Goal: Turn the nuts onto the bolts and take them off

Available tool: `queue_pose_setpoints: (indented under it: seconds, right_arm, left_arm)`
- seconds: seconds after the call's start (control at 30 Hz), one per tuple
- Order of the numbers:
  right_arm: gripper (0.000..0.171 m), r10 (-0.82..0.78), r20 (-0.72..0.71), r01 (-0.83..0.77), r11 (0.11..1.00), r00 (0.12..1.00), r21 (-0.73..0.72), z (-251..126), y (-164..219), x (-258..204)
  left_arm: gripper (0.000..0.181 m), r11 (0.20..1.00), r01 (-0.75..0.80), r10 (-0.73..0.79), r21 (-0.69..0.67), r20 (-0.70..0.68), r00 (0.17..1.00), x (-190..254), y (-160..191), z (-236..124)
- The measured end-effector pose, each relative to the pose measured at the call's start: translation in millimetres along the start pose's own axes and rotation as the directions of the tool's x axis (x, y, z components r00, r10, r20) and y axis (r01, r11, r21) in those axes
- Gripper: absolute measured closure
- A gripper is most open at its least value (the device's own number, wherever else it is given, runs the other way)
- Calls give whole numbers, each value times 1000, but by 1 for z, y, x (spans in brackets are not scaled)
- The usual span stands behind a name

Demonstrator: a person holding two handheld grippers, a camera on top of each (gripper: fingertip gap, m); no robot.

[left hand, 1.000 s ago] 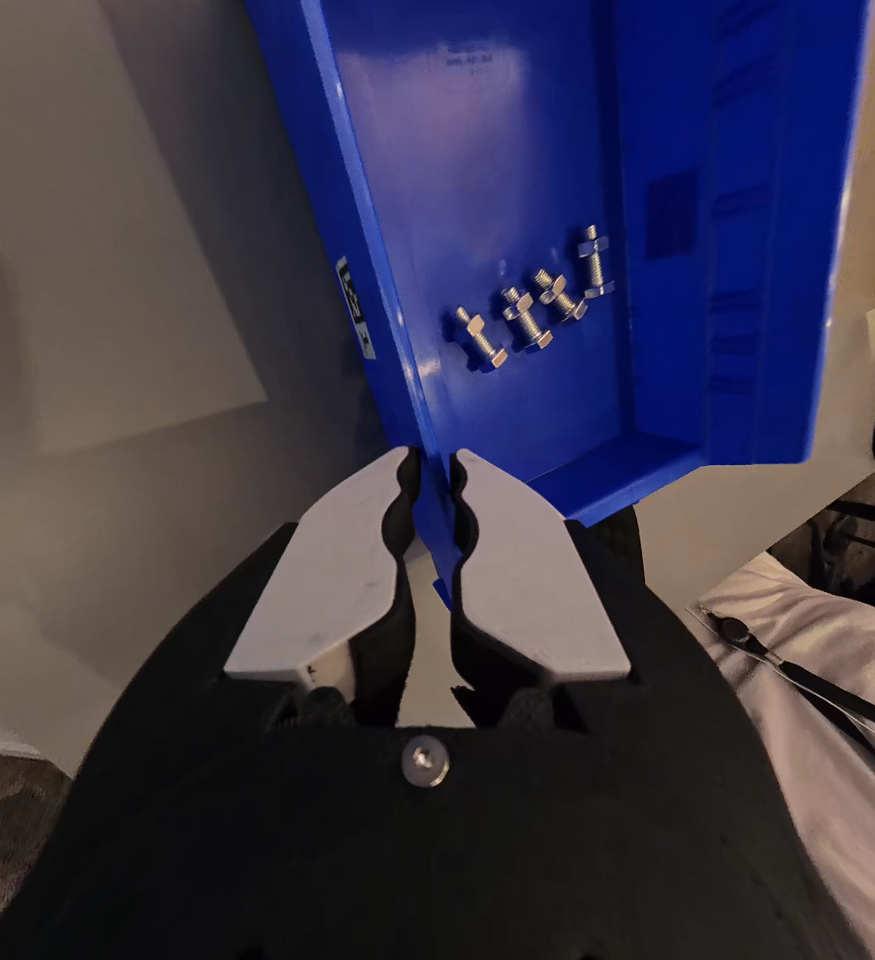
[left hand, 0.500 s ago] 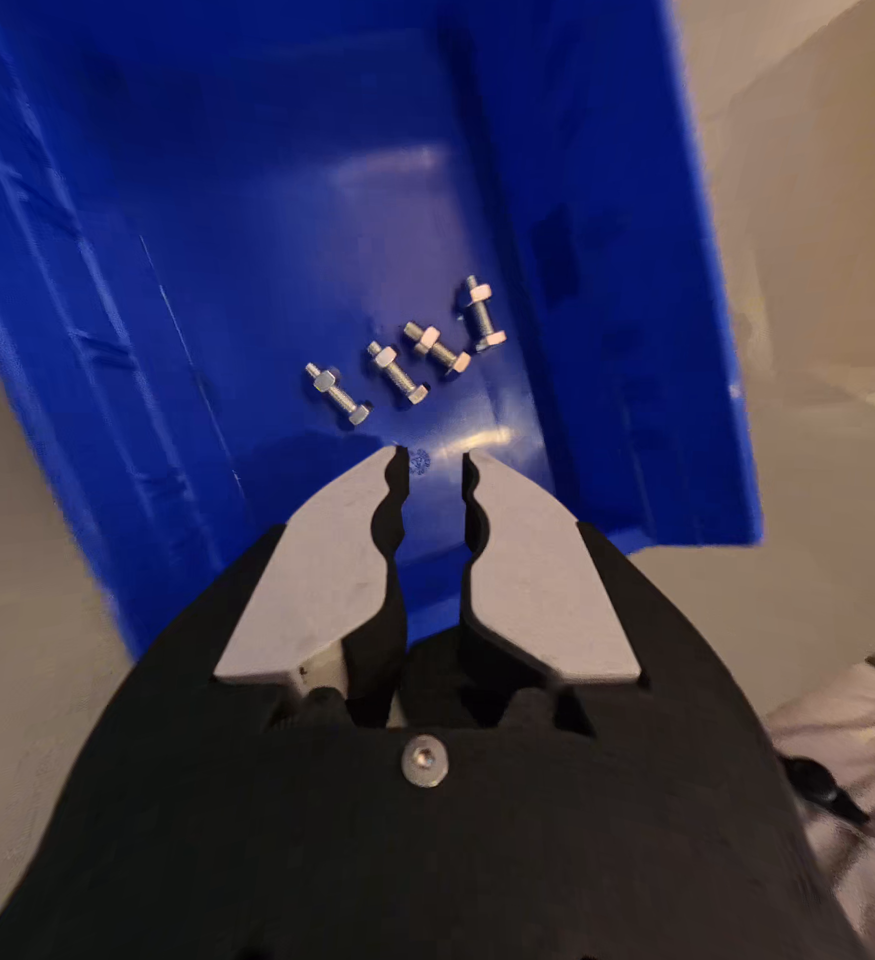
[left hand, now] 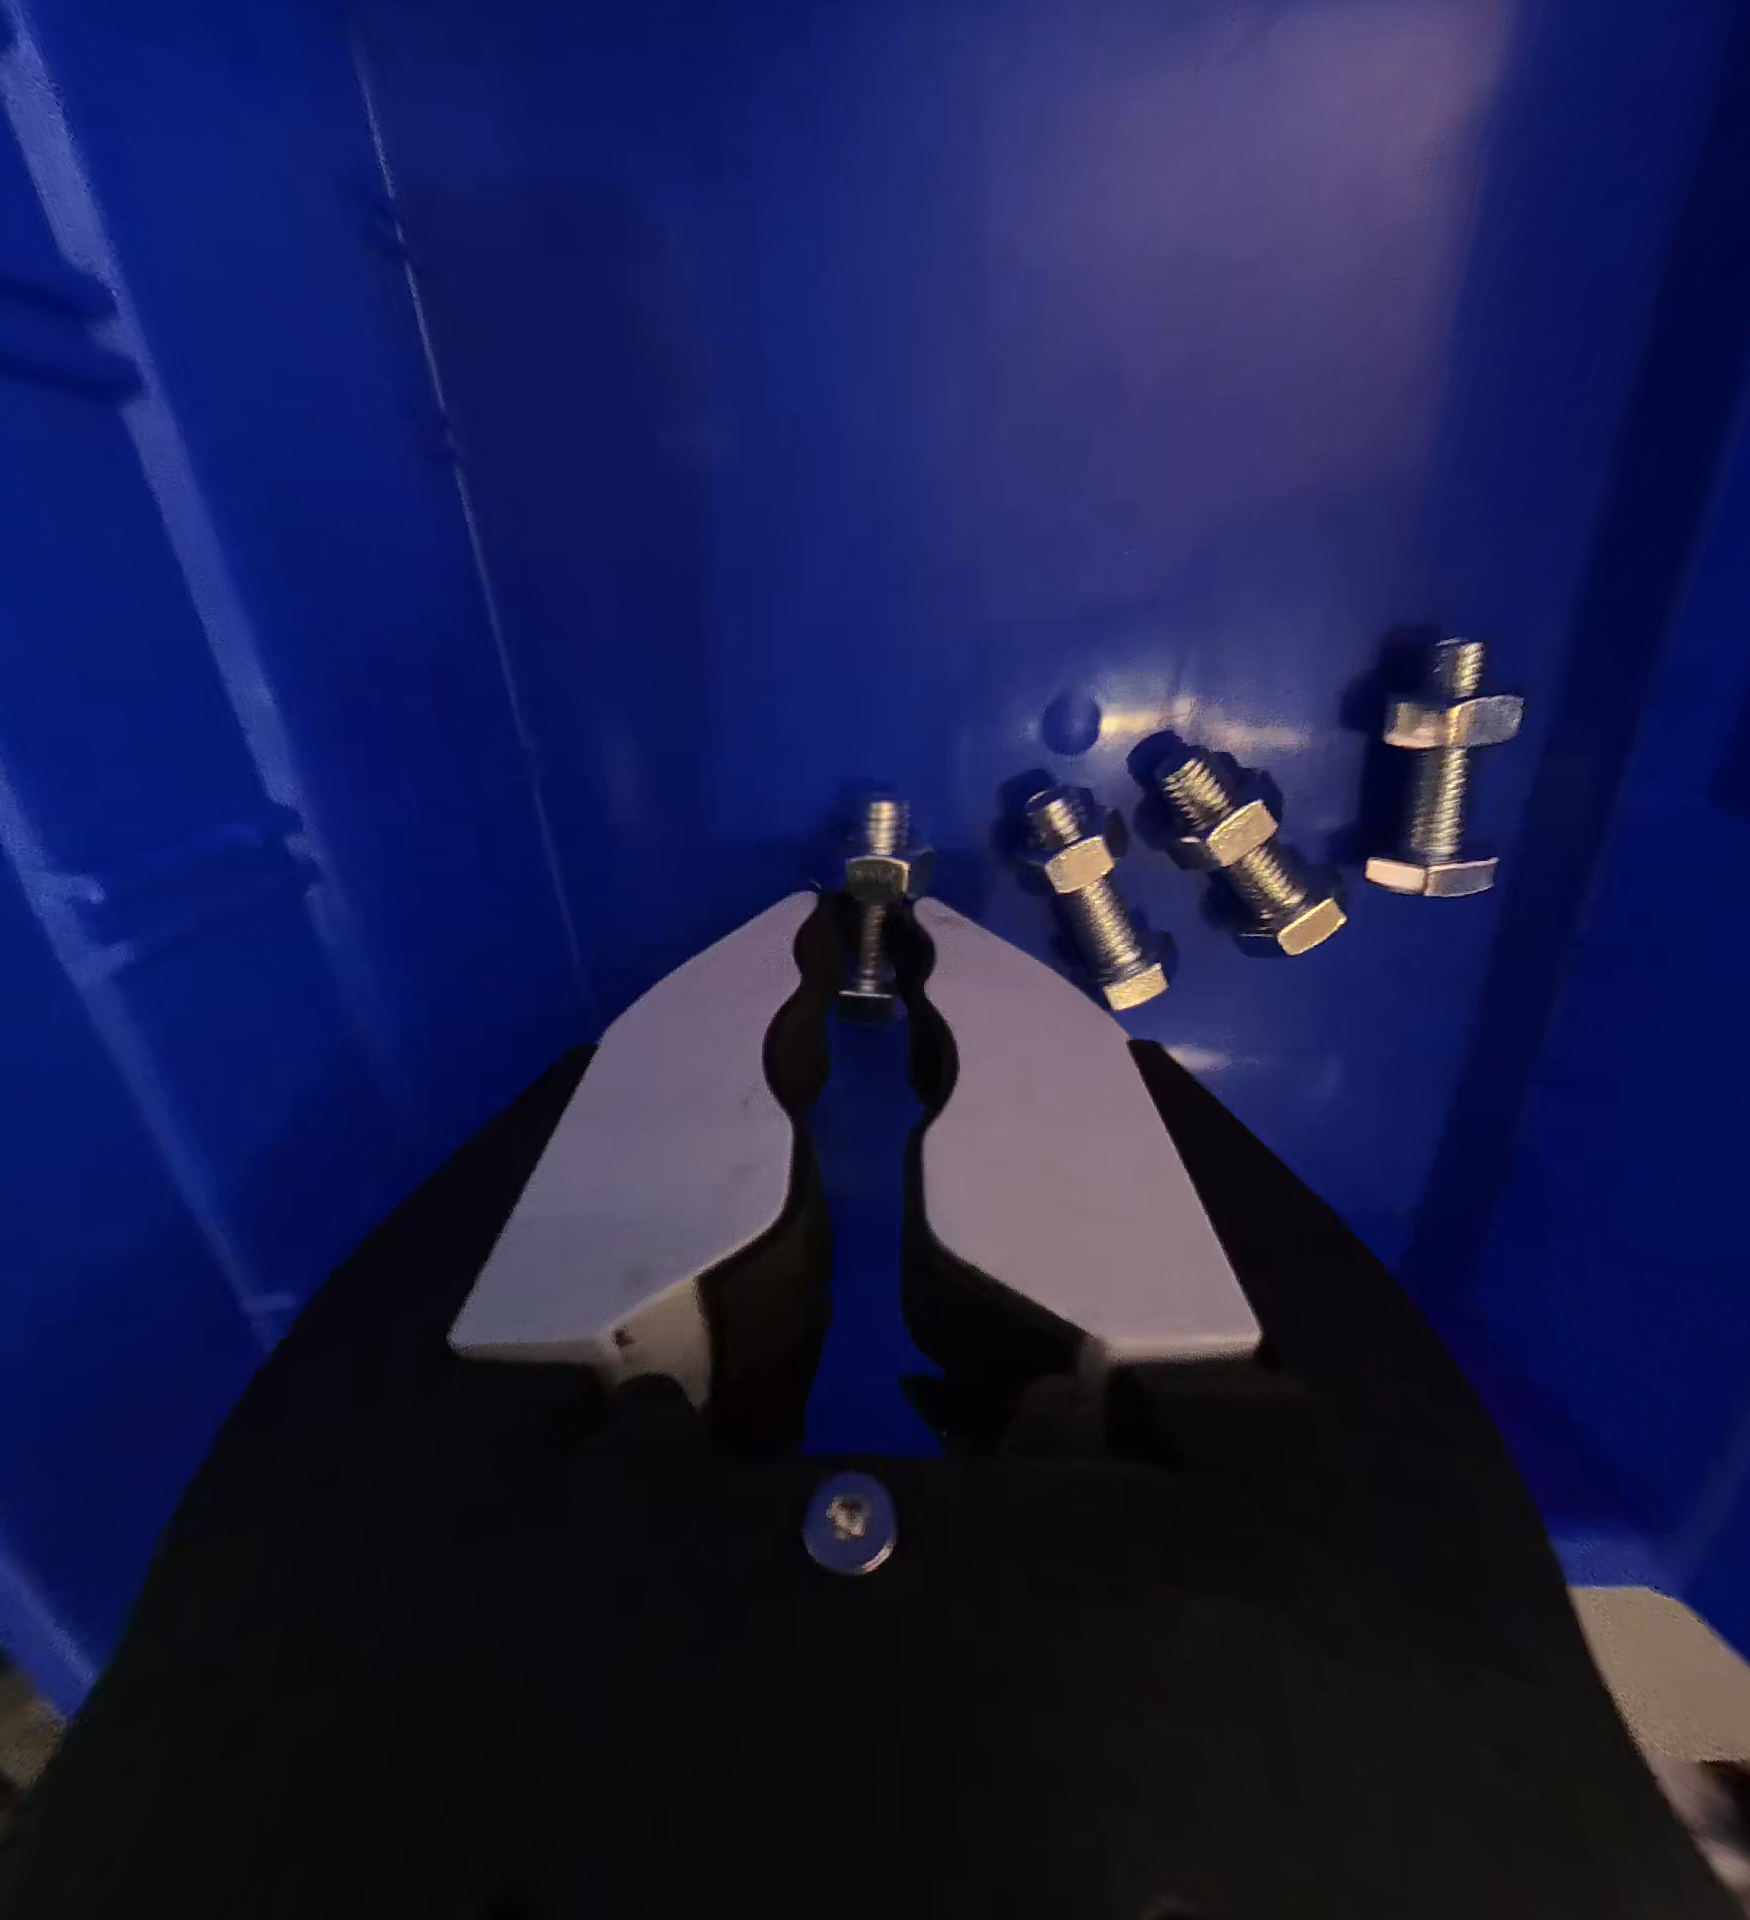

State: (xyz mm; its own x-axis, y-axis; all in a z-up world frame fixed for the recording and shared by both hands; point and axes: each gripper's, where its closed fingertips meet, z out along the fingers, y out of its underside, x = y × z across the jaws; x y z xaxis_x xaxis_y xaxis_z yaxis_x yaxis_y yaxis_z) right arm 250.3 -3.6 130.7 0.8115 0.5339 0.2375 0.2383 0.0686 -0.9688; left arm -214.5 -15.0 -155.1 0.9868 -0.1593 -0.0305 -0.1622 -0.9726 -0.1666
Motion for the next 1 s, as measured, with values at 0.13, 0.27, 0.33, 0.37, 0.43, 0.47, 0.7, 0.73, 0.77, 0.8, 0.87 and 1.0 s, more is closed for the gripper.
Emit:
queue_pose_setpoints:
  seconds: [0.13,0.27,0.33,0.37,0.43,0.47,0.7,0.73,0.77,0.8,0.87,1.0]
  right_arm:
    - [128,26,62,-26,1000,998,7,10,1,-15]
    - [129,-9,223,-9,997,975,80,24,-11,-61]
    - [130,4,375,-60,989,927,138,27,-21,-96]
    - [131,21,461,-108,981,887,163,26,-27,-115]
    - [132,69,615,-215,962,785,167,19,-37,-145]
    - [134,91,664,-261,952,742,162,16,-41,-154]
    - [138,179,813,-449,887,555,111,-8,-65,-170]
    - [140,176,817,-444,890,549,107,-8,-65,-172]
    - [142,162,824,-435,894,544,111,-10,-65,-173]
    - [151,145,831,-422,899,538,116,-12,-65,-175]
    - [160,130,837,-402,908,532,114,-14,-65,-179]
    - [161,143,834,-400,911,533,100,-13,-64,-184]
  left_arm:
    - [171,996,-35,29,87,70,997,-8,-5,-22]
    - [171,903,-85,131,420,-81,988,45,-34,-102]
    - [172,779,-126,313,615,-206,927,106,-45,-161]
    - [172,703,-145,438,696,-263,860,143,-45,-190]
    - [172,558,-162,668,814,-325,670,213,-31,-242]
    - [172,501,-165,747,850,-328,579,242,-22,-262]
    - [172,288,-192,909,938,-205,362,326,1,-299]
    - [172,284,-180,916,942,-211,342,328,3,-299]
    - [172,283,-174,918,943,-214,334,329,3,-299]
    - [172,287,-178,918,941,-218,331,328,3,-297]
    - [172,293,-166,923,942,-233,306,326,3,-296]
    - [172,297,-152,929,943,-248,276,324,6,-296]
